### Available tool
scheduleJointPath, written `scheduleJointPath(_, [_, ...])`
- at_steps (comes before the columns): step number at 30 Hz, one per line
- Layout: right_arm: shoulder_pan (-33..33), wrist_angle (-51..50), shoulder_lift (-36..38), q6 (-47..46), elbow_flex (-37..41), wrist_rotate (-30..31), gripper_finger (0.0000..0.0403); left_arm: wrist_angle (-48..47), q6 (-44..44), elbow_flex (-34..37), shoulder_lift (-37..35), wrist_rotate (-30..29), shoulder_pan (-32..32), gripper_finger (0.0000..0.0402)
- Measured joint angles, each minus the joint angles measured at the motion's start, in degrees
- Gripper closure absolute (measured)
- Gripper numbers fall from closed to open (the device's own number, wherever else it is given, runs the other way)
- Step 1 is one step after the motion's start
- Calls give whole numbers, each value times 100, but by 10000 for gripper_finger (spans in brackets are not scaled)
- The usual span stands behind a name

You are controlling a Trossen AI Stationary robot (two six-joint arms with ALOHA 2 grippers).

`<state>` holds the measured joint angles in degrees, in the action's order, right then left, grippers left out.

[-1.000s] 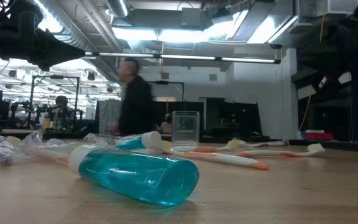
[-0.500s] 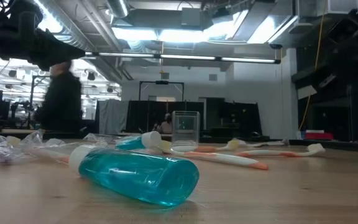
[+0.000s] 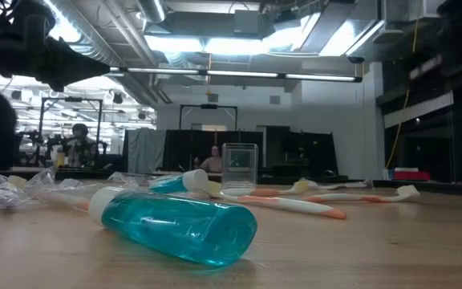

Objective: Pick & Place toothbrushing station
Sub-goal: Put the blue mouthwash into the transparent organizer

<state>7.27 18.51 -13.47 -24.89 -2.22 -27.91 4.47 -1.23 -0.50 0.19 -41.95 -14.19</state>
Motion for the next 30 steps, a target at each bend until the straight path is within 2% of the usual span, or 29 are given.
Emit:
scheduleJointPath(3, [0, 1136, 0, -430, 0, -106, 323, 0, 0, -2, -1, 1, -1, 398])
scheduleJointPath(7, [-22, 2393, 4, -1125, 0, 286, 323, 0, 0, -2, -1, 2, -1, 397])
scheduleJointPath(9, [-42, 2668, 4, -1388, -8, 554, 323, 0, 0, 0, -1, 0, -1, 398])
scheduleJointPath(12, [-56, 2416, -1, -1400, -329, 670, 323, 0, 0, -1, 0, 1, 1, 398])
scheduleJointPath(17, [-55, 500, -357, -308, -1723, 1065, 323, 0, 0, 0, 0, 1, 1, 397])
scheduleJointPath(20, [-55, -779, -863, 334, -2723, 1814, 323, 0, 0, -2, 0, 1, 0, 398])
scheduleJointPath(22, [-55, -1644, -1239, 469, -3354, 2689, 323, 0, 0, 0, 1, 0, -1, 397])
scheduleJointPath(26, [-55, -3530, -1882, -161, -4551, 4508, 323, 0, 0, -2, 0, 0, -1, 397])
scheduleJointPath(30, [-55, -5651, -2326, -1567, -5518, 5988, 323, 0, 0, -1, 1, 0, -1, 398])
